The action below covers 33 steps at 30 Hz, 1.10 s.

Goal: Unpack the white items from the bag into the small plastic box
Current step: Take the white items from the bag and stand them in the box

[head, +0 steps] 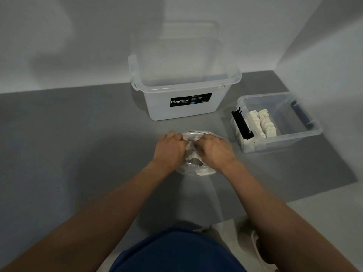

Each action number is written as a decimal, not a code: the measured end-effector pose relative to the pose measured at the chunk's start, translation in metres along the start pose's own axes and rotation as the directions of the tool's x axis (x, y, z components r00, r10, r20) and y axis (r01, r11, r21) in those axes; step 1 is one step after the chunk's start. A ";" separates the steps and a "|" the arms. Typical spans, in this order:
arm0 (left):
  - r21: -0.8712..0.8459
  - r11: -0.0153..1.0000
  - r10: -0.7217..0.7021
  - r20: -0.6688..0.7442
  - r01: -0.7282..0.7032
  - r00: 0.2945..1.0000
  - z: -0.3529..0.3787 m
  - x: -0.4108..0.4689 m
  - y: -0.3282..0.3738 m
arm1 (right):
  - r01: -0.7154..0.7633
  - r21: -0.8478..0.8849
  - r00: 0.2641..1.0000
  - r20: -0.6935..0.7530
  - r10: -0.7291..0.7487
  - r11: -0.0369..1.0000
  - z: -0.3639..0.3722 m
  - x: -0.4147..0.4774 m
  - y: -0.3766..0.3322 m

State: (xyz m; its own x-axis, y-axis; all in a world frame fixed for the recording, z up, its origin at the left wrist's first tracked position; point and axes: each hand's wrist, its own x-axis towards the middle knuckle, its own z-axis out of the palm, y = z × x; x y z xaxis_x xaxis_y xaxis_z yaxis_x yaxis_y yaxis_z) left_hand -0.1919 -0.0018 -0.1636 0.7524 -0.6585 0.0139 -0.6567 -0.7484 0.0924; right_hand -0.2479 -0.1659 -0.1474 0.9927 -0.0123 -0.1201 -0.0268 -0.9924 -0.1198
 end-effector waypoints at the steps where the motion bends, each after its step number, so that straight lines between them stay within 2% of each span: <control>1: -0.010 0.999 -0.037 -0.001 0.037 0.999 0.002 0.002 -0.001 | 0.001 0.010 1.000 0.027 -0.001 1.000 0.000 0.002 -0.002; 4: -0.058 0.995 -0.085 0.001 0.085 0.996 0.004 0.008 -0.007 | -0.013 0.024 0.997 0.080 0.011 1.000 0.002 0.004 -0.002; 7: -0.067 0.995 -0.069 -0.003 0.069 0.998 0.004 0.012 -0.011 | -0.030 0.063 0.995 0.096 0.024 0.998 0.004 0.006 0.002; 14: -0.072 0.997 0.003 -0.099 -0.010 0.995 0.014 0.012 -0.020 | -0.031 0.222 0.997 -0.068 0.048 0.975 0.005 0.008 0.002; 17: -0.244 0.969 -0.005 -0.130 -0.027 0.991 0.009 0.009 -0.021 | 0.035 0.284 0.991 -0.132 0.003 0.958 0.005 0.007 0.001; 21: -0.544 0.838 -0.100 -0.104 0.028 0.990 0.001 0.000 -0.022 | 0.099 0.378 0.981 -0.193 -0.026 0.921 0.002 0.003 -0.001; 24: -0.654 0.756 -0.094 -0.051 0.038 0.994 0.000 -0.002 -0.025 | 0.079 0.446 0.987 -0.163 -0.005 0.892 -0.007 0.003 -0.002; 28: -0.608 0.794 -0.005 0.024 0.018 1.000 0.001 -0.002 -0.027 | -0.021 0.547 0.994 -0.080 0.077 0.837 -0.013 -0.001 0.005; 31: -0.613 0.789 0.033 -0.041 -0.051 0.999 -0.003 -0.002 -0.024 | -0.037 0.658 0.987 -0.095 0.131 0.752 -0.020 -0.005 0.009; 33: -0.632 0.773 0.017 -0.075 -0.061 0.997 -0.008 0.000 -0.021 | -0.024 0.677 0.984 -0.115 0.139 0.735 -0.026 -0.008 0.010</control>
State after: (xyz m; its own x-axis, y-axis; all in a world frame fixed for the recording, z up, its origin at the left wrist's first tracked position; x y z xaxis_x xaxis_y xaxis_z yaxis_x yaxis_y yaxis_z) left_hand -0.1784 0.0146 -0.1576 0.7427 -0.6636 0.0900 -0.5212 -0.4884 0.6998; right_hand -0.2534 -0.1793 -0.1220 0.9863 -0.1639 -0.0210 -0.1235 -0.6466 -0.7528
